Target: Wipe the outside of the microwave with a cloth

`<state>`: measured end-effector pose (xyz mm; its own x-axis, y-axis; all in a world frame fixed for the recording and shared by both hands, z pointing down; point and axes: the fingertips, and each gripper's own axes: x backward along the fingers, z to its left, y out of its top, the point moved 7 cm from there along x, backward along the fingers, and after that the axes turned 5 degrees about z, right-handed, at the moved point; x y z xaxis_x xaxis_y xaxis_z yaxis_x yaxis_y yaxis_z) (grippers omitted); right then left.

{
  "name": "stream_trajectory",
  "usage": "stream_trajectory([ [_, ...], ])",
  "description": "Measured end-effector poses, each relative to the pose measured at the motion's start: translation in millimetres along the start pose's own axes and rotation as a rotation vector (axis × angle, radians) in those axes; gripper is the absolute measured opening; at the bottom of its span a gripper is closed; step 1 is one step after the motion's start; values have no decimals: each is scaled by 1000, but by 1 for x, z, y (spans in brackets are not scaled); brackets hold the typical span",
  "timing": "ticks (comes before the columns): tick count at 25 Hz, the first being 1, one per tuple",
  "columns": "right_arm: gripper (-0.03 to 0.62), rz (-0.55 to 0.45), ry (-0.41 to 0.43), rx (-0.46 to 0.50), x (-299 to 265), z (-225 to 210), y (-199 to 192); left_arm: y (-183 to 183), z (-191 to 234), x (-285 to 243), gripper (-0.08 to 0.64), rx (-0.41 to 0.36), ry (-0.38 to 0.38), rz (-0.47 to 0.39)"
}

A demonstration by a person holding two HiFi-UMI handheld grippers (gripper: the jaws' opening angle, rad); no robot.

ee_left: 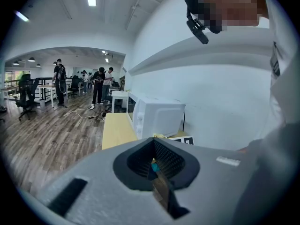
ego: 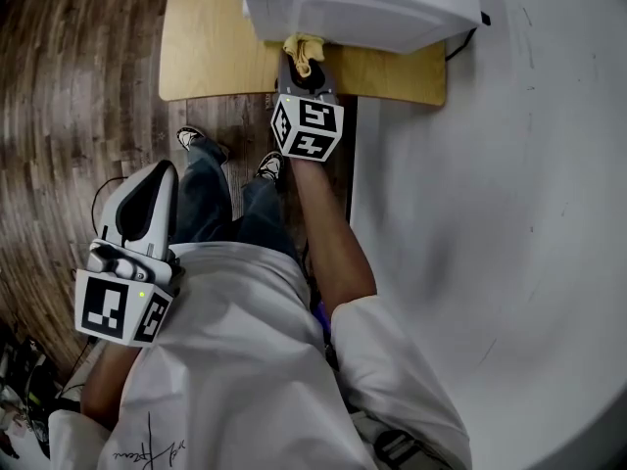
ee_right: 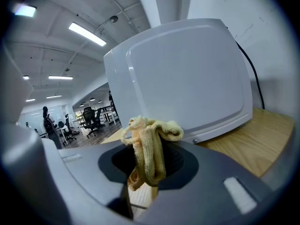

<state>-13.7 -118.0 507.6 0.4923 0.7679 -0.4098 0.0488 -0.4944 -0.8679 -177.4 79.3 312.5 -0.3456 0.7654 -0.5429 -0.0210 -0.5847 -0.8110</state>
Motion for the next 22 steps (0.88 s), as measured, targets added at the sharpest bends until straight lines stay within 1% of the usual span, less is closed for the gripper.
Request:
stream_trajectory([
  [4, 115, 14, 42, 23, -9, 19, -1, -1, 5, 2, -8, 4, 13, -3],
  [8, 115, 15, 55, 6, -16, 35, -2, -1, 12, 6, -8, 15, 39, -12],
  [12, 115, 28, 145, 53, -18, 59, 0, -1, 16, 9, -8, 30, 53, -24],
  [14, 115, 28, 174, 59, -17, 68, 3, 0, 16, 9, -9, 35, 54, -31],
  [18, 115, 30, 215, 71, -11, 79, 8, 0, 20, 9, -9, 44, 62, -40],
  [22, 115, 39, 238, 88, 0, 81, 14, 0, 22, 7, -9, 53, 61, -38],
])
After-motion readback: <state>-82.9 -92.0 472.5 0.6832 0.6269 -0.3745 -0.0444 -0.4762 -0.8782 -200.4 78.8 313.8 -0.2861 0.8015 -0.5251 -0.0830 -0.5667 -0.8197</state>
